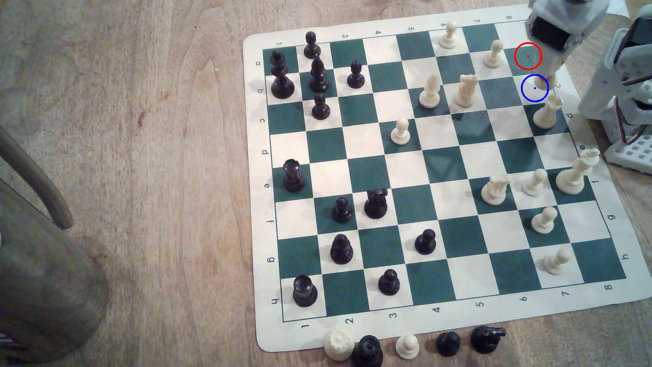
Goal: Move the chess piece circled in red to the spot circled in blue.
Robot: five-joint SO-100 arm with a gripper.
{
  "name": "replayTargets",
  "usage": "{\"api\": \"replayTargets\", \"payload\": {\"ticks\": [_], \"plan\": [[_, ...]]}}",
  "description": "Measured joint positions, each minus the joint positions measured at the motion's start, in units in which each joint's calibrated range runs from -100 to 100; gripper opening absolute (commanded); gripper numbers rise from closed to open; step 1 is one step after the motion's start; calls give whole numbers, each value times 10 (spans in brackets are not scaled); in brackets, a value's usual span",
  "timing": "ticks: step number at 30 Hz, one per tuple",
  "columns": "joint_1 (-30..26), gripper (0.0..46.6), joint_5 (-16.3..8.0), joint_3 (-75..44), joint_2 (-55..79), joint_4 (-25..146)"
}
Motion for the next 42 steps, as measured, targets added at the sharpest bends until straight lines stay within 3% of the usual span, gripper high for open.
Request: {"api": "replayTargets", "payload": {"ticks": [23, 24, 25, 32, 42], "plan": [[0, 7, 0, 21, 80, -82], [0, 21, 0, 21, 84, -82], [0, 71, 0, 21, 84, -82], [0, 142, 0, 21, 89, -82], [5, 160, 0, 21, 61, -55]]}}
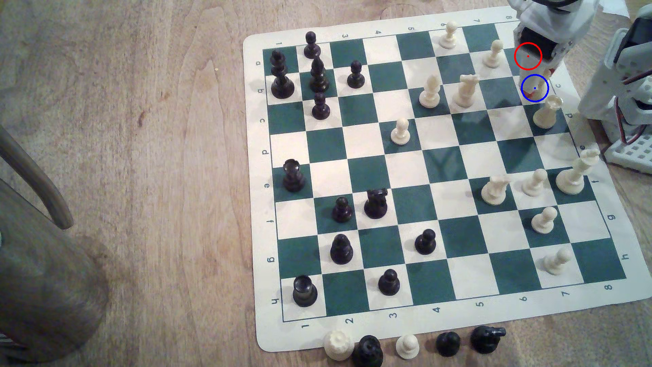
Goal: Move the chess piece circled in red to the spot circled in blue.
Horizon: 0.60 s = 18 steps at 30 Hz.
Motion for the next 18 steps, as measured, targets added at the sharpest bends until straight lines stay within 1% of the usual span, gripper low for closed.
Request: {"api": "replayTargets", "payload": {"ticks": [3, 6, 8, 11, 13, 14, 16, 17, 18], "plan": [[5, 161, 0, -10, -8, 17], [4, 162, 0, -48, -17, 49], [4, 161, 0, -105, -27, 94], [3, 146, 0, -152, -40, 134], [-7, 104, -3, -187, -69, 177], [-16, 69, -3, -193, -79, 188], [-44, 23, -16, -202, -121, 212], [-66, 4, -22, -204, -151, 220], [-85, 2, -27, -205, -171, 218]]}}
